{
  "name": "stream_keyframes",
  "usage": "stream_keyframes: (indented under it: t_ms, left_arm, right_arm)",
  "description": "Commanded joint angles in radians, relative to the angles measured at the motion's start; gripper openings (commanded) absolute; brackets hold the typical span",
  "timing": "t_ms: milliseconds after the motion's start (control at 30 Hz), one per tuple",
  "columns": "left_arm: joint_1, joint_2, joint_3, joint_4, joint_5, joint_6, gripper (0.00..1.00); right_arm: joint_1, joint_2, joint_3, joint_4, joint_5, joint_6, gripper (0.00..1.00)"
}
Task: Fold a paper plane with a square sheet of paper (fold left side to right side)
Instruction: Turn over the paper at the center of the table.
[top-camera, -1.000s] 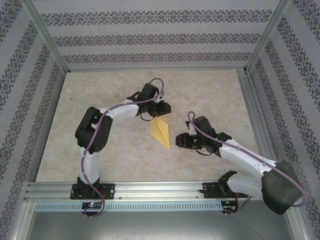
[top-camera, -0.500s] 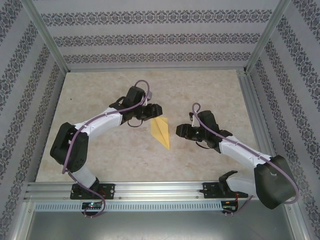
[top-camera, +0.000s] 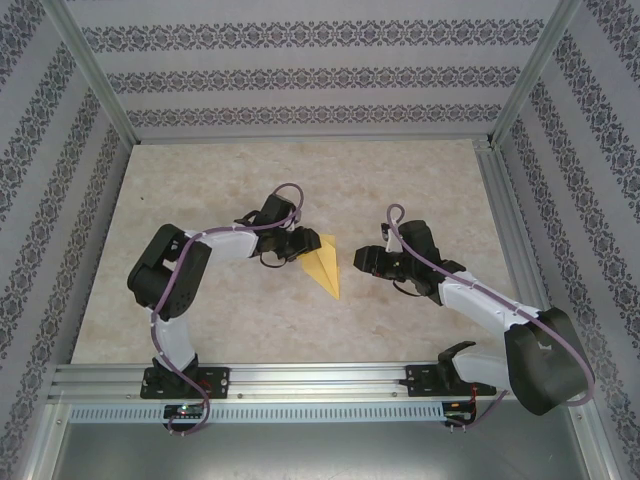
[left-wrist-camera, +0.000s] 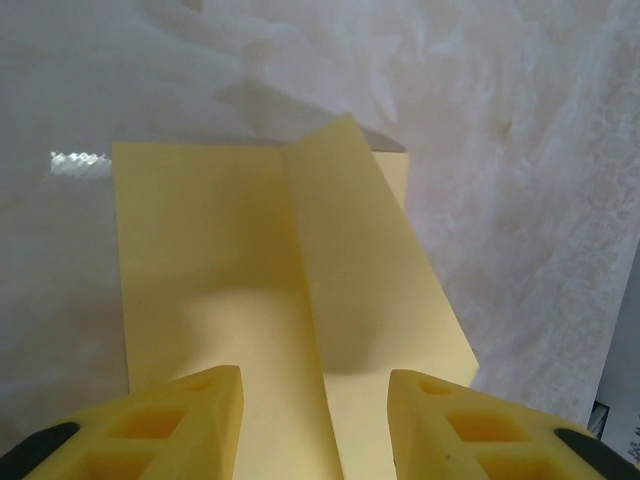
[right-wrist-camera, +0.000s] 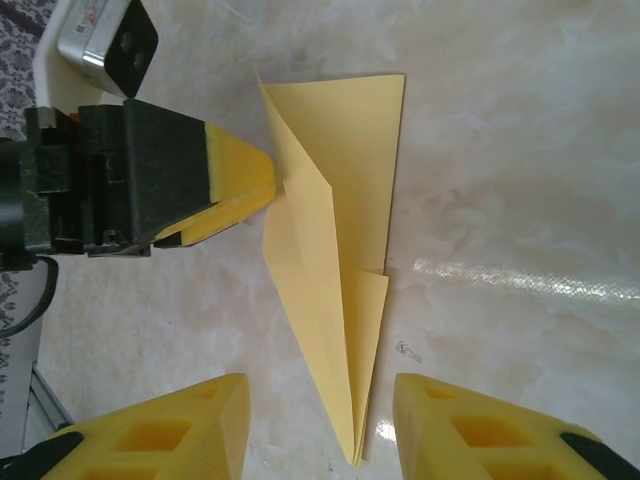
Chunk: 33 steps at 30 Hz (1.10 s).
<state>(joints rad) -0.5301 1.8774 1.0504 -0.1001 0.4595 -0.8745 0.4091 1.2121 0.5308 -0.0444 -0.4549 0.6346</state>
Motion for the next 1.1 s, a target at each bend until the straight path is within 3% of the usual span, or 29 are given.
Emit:
stream_keyframes:
  t_ms: [0, 367, 767, 933, 1067]
  left_arm:
    - [0.010, 0.028, 0.031, 0.089, 0.034, -0.030, 0.43]
    - [0.004, 0.093, 0.035, 0.198, 0.101, -0.068, 0.32]
    - [-0.001, 0.052, 0.027, 0.270, 0.138, -0.051, 0.05]
    - [-0.001, -0.066, 0.018, 0.314, 0.172, -0.019, 0.03]
    - [-0.001, -0.197, 0.038, 0.300, 0.190, 0.035, 0.03]
  right_arm:
    - [-0.017, -0.024, -0.015, 0.003, -0.024, -0.004, 0.43]
    - [-0.029, -0.027, -0.025, -0.005, -0.035, -0.012, 0.43]
    - [-0.043, -0.100, -0.067, 0.072, -0.040, 0.042, 0.46]
    - [-0.047, -0.215, -0.112, 0.196, -0.049, 0.112, 0.62]
    - [-0.050, -0.319, -0.163, 0.318, -0.056, 0.164, 0.89]
